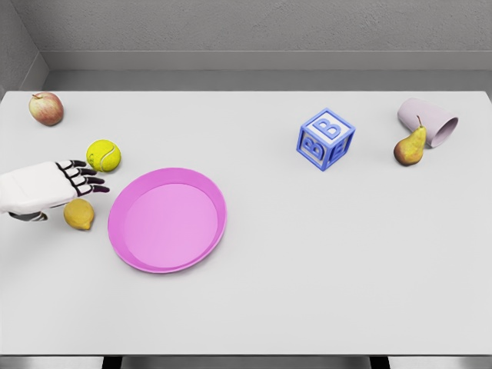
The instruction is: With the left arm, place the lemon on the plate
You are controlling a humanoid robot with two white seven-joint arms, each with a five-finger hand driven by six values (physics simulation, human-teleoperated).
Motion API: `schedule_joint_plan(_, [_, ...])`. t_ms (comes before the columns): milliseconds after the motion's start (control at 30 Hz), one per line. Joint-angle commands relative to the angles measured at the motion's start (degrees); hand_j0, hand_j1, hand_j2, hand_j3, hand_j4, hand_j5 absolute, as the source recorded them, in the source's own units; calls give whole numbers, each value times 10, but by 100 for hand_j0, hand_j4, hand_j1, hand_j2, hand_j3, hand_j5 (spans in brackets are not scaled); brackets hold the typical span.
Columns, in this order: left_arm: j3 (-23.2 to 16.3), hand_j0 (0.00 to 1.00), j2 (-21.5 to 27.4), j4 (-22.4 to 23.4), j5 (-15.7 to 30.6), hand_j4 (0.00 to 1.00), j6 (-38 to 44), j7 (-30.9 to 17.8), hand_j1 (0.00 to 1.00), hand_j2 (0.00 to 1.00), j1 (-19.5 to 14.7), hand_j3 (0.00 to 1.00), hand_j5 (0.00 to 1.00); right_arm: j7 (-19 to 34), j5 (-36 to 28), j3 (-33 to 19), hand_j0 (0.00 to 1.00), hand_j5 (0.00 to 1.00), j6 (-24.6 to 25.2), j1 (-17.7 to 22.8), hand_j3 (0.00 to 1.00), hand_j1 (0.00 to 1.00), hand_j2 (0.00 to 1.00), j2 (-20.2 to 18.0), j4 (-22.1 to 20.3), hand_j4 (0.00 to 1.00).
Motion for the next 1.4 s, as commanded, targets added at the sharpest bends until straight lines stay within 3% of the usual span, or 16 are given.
schedule_joint_plan(0, [0, 100, 2, 0, 9, 100, 1, -19, 100, 100, 0, 100, 100, 0, 0, 0, 100, 100, 0, 0, 100, 100, 100, 0, 0, 100])
schedule_joint_plan(1367, [-5, 100, -23, 9, 12, 100, 1, -13, 100, 100, -1, 100, 100, 0, 0, 0, 100, 100, 0, 0, 100, 100, 100, 0, 0, 100])
